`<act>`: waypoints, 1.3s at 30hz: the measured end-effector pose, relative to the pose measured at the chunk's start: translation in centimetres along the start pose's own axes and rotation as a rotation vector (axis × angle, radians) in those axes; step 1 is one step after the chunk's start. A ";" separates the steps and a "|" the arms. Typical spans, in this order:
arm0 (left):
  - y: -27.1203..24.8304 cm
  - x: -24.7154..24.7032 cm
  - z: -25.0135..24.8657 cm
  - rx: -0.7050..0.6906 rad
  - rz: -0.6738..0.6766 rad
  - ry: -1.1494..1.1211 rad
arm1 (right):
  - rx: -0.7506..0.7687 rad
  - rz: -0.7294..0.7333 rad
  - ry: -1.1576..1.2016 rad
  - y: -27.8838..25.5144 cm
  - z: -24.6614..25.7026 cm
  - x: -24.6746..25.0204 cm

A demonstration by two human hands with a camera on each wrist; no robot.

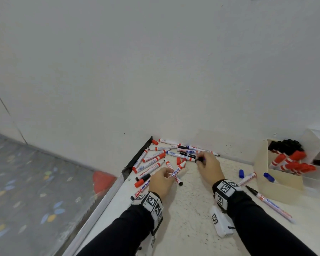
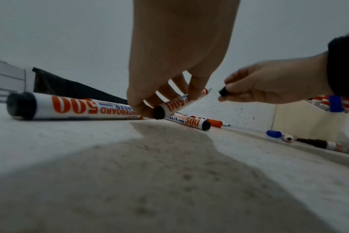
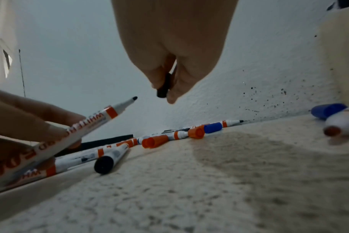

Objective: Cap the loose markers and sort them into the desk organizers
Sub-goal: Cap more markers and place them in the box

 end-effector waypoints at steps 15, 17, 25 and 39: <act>-1.8 -1.5 -1.6 -0.120 0.040 0.110 | -0.070 0.241 0.180 -3.5 -1.7 0.5; -2.0 -1.8 -1.8 -0.124 0.055 0.113 | -0.099 0.263 0.155 -4.0 -2.0 0.4; -3.6 -4.6 -4.1 -0.114 0.358 0.073 | -0.240 0.201 0.048 -4.8 -2.4 1.0; -3.0 -5.8 -5.0 0.031 0.485 0.025 | -0.076 0.274 -0.018 -5.5 -2.5 3.5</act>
Point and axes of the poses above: each hand's wrist, its own y-axis towards the middle knuckle, its own x-axis out of the back of the hand, z = x × y, the point moved 8 cm from there along y, towards the middle knuckle, and after that the axes turned 7 degrees about -x, right-handed, at the moved point
